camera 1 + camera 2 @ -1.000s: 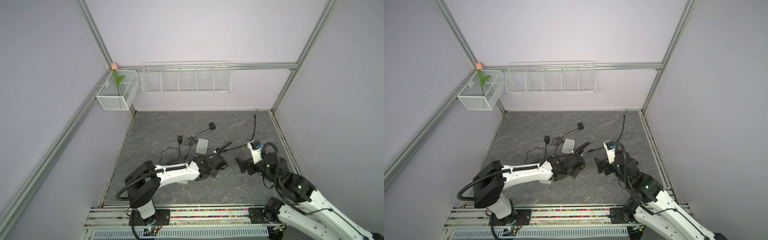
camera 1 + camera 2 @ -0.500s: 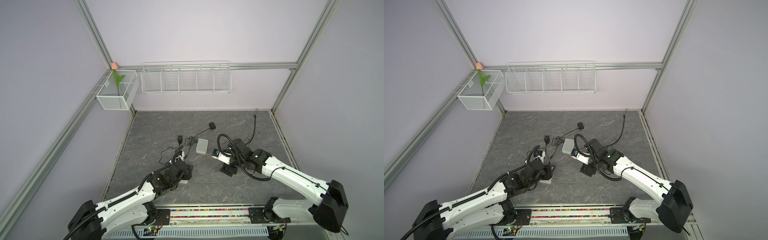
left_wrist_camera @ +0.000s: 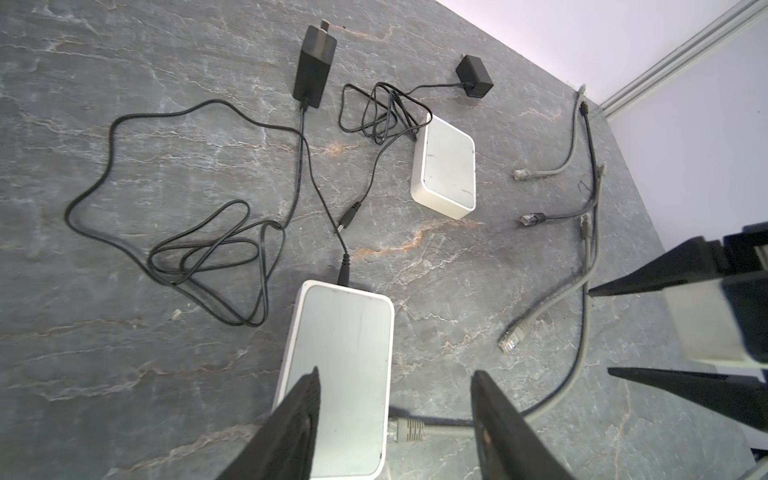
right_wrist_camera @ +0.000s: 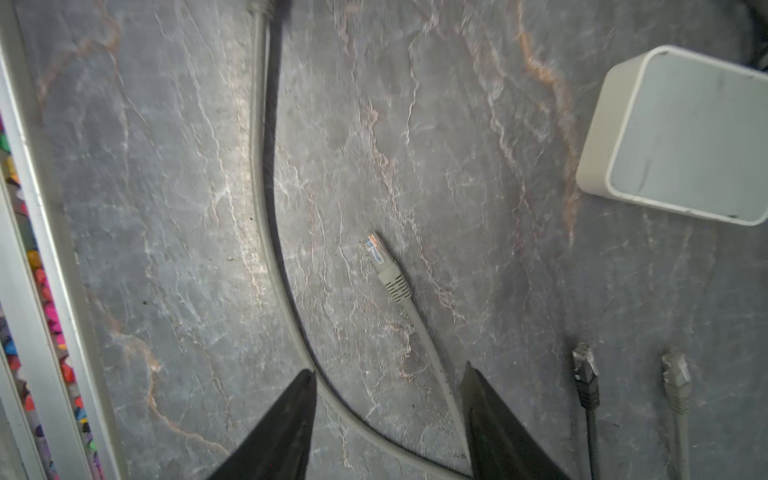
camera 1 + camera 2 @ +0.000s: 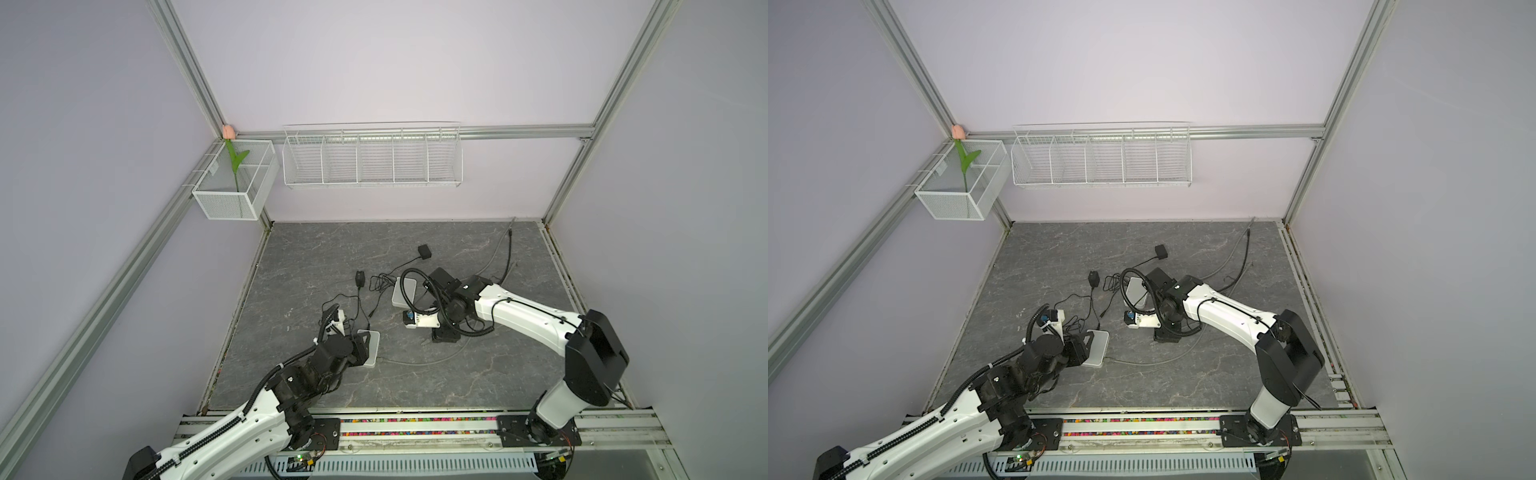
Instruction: Insert the plug into the switch port
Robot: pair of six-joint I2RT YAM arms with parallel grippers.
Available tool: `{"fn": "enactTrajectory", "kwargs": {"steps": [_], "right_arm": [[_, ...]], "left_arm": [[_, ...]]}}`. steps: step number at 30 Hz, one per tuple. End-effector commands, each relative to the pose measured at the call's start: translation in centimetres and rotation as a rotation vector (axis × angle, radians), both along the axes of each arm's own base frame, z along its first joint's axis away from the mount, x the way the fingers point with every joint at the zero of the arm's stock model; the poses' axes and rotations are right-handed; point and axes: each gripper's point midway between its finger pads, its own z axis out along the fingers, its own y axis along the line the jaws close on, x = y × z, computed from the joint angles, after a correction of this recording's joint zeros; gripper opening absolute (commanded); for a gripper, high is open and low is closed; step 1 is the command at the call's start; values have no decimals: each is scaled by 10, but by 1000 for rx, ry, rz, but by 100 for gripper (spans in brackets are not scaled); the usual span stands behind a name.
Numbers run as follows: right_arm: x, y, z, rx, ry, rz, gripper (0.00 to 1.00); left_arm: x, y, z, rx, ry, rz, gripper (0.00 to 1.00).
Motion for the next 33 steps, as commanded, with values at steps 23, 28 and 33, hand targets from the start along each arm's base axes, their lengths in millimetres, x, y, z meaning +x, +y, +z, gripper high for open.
{"fn": "enactTrajectory", "kwargs": {"steps": [23,28,33], "right_arm": [[20,-22,-67,-244,14,93,42],[25,-23,-72,-264,-11,60,38],[19,-21,-75,-256,-26,62,35]], "left_arm": [[-5,22,-10,-20,3,72,57],[-4,25,-8,-17,-1,81,57],[-3,27,-8,-13,0,88,57]]}}
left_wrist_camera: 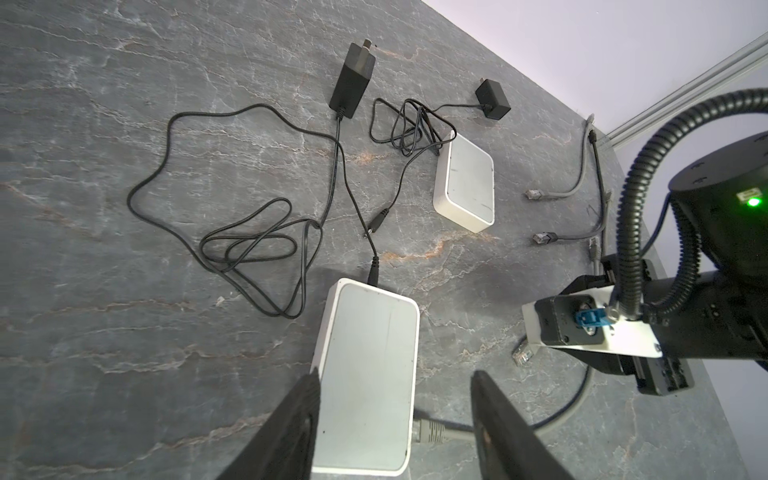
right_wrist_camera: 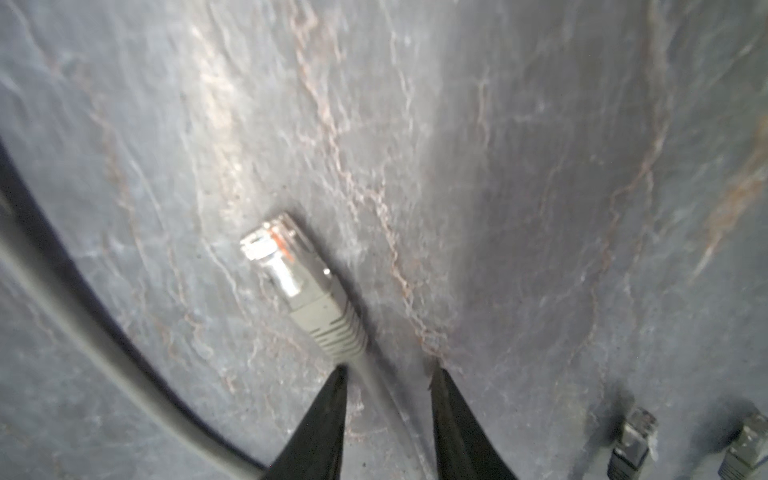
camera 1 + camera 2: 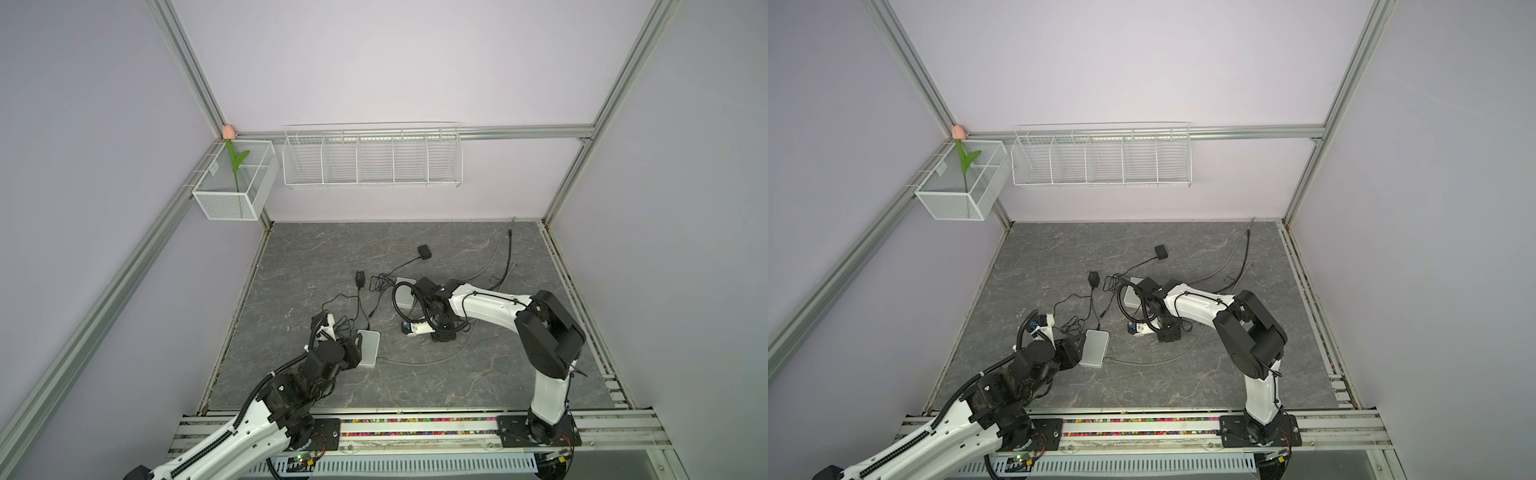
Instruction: Insert the plug into the switch port
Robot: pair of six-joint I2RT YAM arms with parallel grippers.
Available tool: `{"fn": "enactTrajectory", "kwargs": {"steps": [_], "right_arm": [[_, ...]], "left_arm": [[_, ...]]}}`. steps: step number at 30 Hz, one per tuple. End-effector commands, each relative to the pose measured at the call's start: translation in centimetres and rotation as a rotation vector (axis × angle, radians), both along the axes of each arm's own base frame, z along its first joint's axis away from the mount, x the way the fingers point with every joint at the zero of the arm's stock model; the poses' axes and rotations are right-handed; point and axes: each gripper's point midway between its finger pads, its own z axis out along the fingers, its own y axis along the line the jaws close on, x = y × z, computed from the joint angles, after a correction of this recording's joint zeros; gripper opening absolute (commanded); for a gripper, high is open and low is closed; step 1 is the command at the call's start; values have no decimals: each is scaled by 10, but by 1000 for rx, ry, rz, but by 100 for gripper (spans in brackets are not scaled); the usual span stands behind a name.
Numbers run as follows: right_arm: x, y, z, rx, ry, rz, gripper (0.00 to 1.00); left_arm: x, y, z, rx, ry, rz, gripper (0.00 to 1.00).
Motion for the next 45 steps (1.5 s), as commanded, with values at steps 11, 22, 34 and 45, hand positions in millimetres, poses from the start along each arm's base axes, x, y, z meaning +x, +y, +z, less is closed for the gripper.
{"fn": "enactTrajectory", "kwargs": {"steps": [11,22,34,45], "right_arm": [[-19,0,-14,-43,101,-125,12],[-29,30,5,3,51,-315,7],[-54,71,9,140,59,-383,7],[-60,95,27,287,86,-467,7]], "left_arm": [[-1,16,-5,19,4,47,57],[16,17,-22,14,97,51,58],[29,-7,-39,-14,156,-25,58],[34,-9,-56,14,210,-38,58]]}}
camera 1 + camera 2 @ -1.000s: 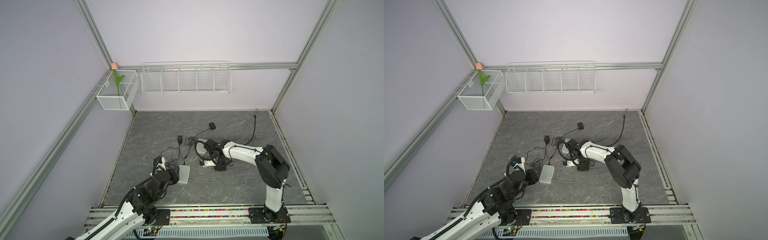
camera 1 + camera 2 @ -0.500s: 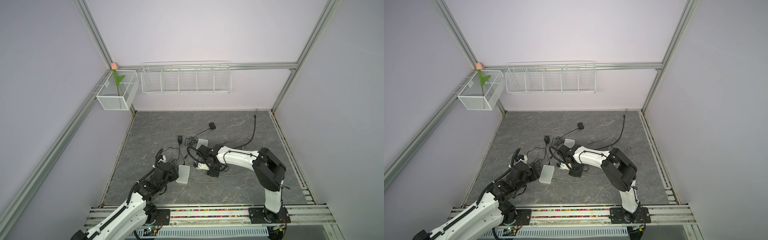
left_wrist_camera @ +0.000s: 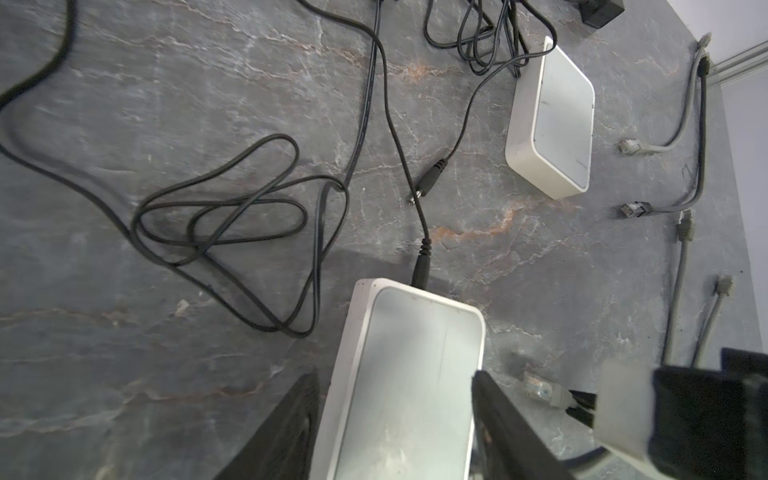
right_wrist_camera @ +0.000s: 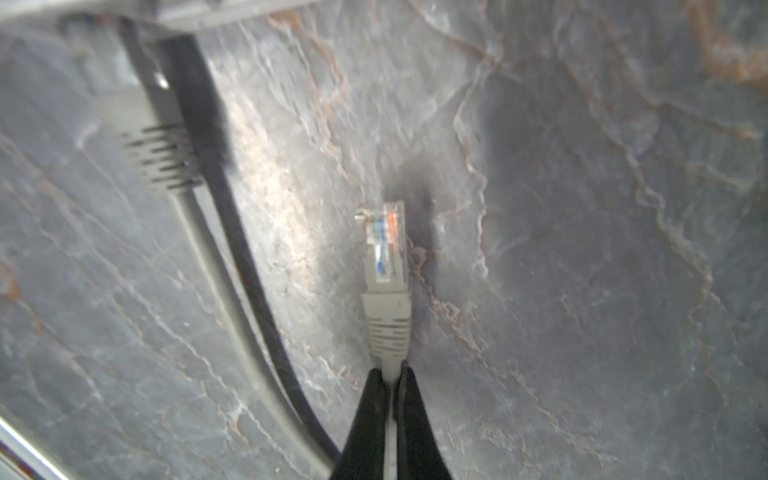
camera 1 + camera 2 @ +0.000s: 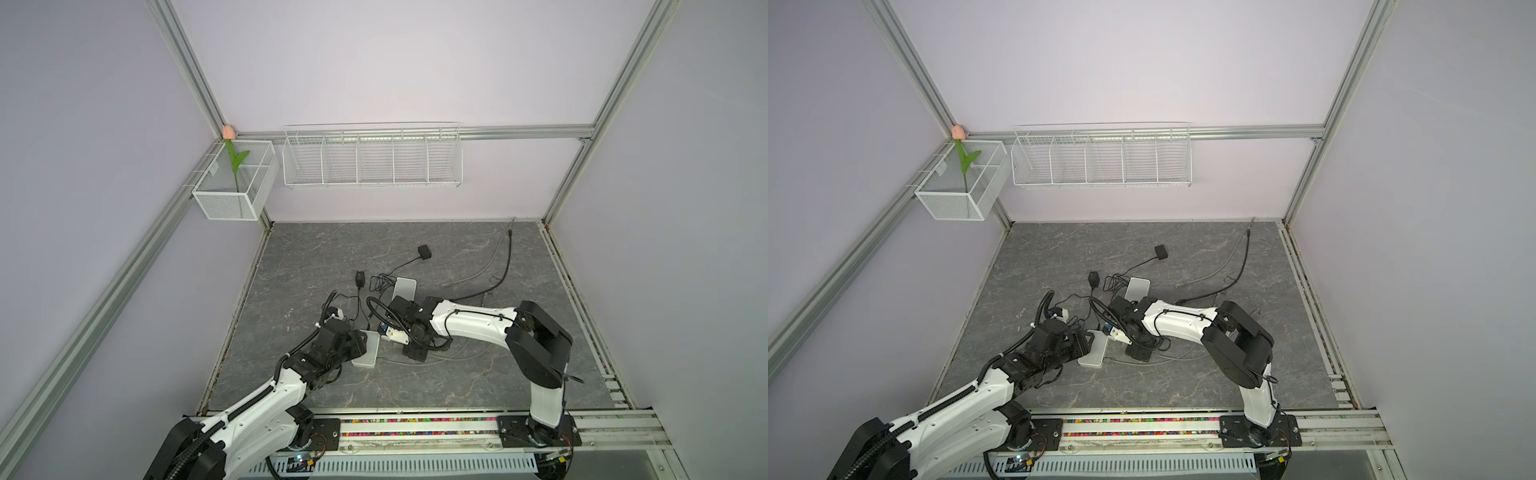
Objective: Insert the plug into the switch port
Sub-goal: 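Carry the grey plug toward the router with the right gripper while left holds router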
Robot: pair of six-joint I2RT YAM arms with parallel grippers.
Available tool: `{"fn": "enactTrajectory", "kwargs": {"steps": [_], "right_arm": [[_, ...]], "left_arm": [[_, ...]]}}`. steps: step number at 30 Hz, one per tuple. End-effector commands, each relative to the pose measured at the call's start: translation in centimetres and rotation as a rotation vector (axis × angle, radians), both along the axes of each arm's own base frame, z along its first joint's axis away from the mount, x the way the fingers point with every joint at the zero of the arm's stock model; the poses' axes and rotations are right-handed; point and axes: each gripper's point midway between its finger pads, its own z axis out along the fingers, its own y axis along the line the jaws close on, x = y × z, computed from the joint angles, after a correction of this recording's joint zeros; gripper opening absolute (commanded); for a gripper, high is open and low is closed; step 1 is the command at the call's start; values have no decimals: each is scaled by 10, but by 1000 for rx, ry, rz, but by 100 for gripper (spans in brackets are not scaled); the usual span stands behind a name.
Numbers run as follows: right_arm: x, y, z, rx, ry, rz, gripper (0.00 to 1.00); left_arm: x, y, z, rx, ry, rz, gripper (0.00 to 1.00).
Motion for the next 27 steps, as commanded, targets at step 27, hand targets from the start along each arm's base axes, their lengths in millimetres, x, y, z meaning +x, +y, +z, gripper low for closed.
{"fn": "enactTrajectory", "kwargs": {"steps": [27], "right_arm": [[3,5,8,-35,-99,-22,7]], "left_arm": [[4,-22,-16,-105,57,-108,55]]}}
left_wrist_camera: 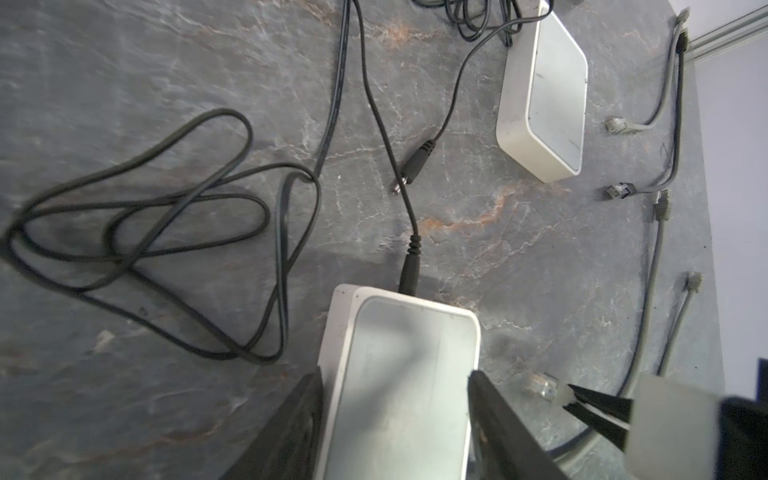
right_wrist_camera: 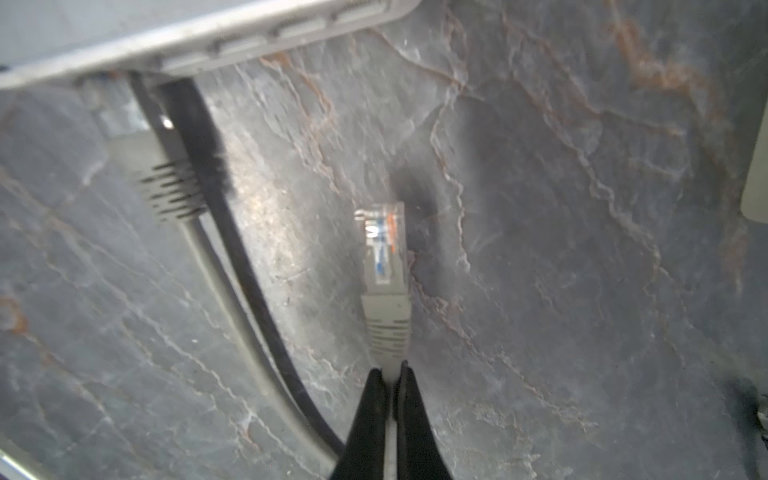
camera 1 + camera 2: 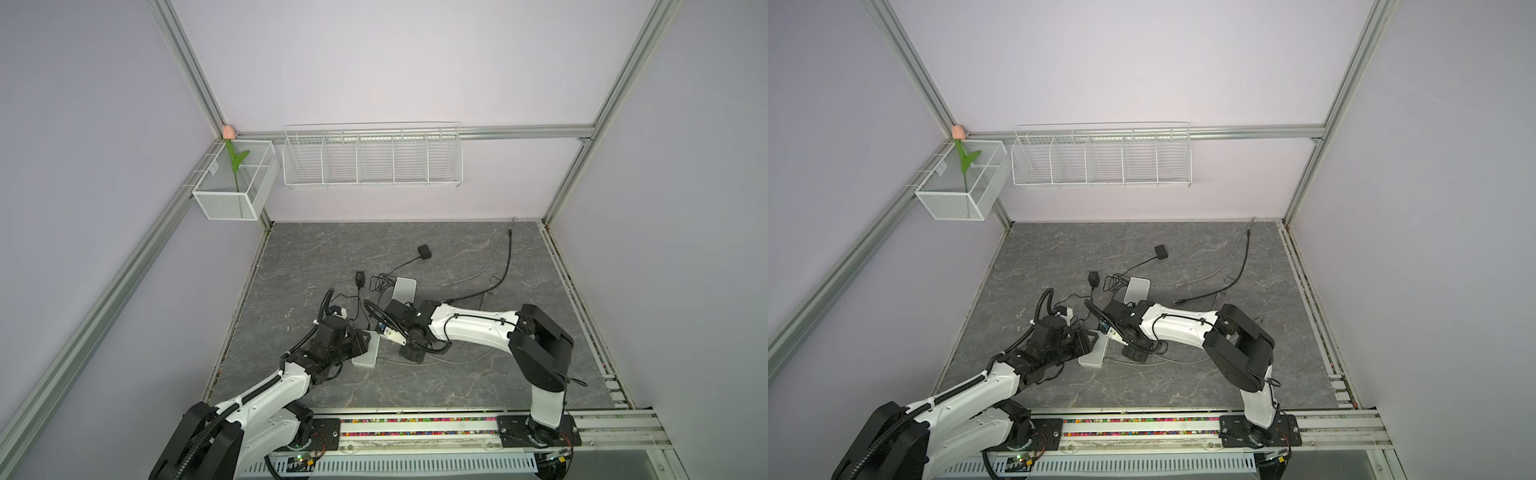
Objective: Insert the plug into the switch port
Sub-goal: 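Carry the grey plug toward the router with the right gripper while left holds router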
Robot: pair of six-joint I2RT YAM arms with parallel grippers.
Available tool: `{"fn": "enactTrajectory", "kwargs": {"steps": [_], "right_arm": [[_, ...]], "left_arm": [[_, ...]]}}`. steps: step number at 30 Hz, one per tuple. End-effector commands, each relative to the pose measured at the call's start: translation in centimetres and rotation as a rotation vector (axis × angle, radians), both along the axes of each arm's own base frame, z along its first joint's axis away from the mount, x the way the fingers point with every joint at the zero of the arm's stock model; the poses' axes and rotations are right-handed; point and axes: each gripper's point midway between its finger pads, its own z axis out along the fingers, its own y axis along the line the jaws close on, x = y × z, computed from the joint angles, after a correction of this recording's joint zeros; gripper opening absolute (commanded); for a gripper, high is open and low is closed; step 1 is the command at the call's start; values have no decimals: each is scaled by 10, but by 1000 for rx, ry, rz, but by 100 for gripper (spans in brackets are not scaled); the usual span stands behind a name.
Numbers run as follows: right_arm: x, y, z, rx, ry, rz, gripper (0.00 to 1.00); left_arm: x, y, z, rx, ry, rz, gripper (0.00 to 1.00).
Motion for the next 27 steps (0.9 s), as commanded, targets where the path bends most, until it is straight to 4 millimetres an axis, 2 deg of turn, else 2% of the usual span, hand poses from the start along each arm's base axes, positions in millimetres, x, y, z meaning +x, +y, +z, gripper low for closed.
{"fn": "enactTrajectory", "kwargs": {"steps": [1,8,18,27], "right_arm": [[2,4,3,3,-21,17,7],[-2,10,0,27,-10,29,7],[-12,10,-8,30,8,33,7],[-16,18,-13,31,21,41,7]], "left_arm": [[1,-10,-3,-33,13,-39,54],[2,-25,-8,-79,49,-85,49],[2,-13,-6,-15,45,-57,48],[-2,-17,-22,-33,81,-63,46]]}}
